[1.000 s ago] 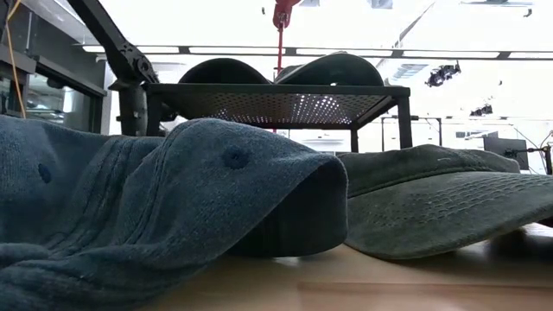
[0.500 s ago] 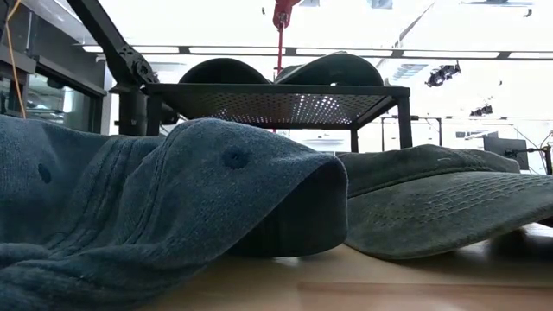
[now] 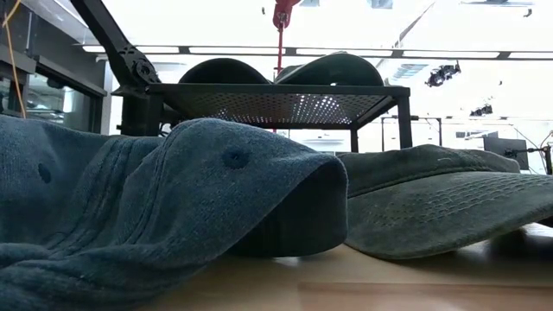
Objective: Pick & Place hat
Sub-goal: Stack the top blue cap on top of the blue cap on the shelf
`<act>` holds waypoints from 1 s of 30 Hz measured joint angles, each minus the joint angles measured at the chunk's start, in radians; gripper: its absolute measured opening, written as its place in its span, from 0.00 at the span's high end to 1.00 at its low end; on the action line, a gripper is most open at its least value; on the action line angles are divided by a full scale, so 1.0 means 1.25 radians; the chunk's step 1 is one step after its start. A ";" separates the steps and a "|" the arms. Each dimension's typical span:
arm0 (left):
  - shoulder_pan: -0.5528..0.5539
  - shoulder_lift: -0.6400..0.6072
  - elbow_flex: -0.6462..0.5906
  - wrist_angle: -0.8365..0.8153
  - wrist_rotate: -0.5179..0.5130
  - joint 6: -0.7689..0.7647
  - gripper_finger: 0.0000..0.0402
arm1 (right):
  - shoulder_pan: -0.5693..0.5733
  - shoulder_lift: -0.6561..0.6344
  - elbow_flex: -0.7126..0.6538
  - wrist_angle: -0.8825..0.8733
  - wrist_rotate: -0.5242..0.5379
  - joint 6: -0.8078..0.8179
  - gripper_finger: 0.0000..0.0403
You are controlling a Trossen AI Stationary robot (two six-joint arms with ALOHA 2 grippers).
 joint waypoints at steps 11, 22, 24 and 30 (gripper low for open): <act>0.005 0.001 0.027 -0.074 0.071 0.036 0.99 | 0.000 0.013 0.000 0.000 -0.034 0.003 0.50; 0.003 -0.089 0.197 -0.312 0.120 0.051 1.00 | 0.000 0.013 0.000 0.000 -0.052 -0.016 0.50; 0.003 -0.113 0.236 -0.364 0.130 0.048 1.00 | 0.000 0.013 0.000 0.000 -0.055 -0.026 0.50; 0.003 -0.167 0.370 -0.532 0.149 0.022 1.00 | 0.000 0.013 0.000 0.000 -0.063 -0.034 0.50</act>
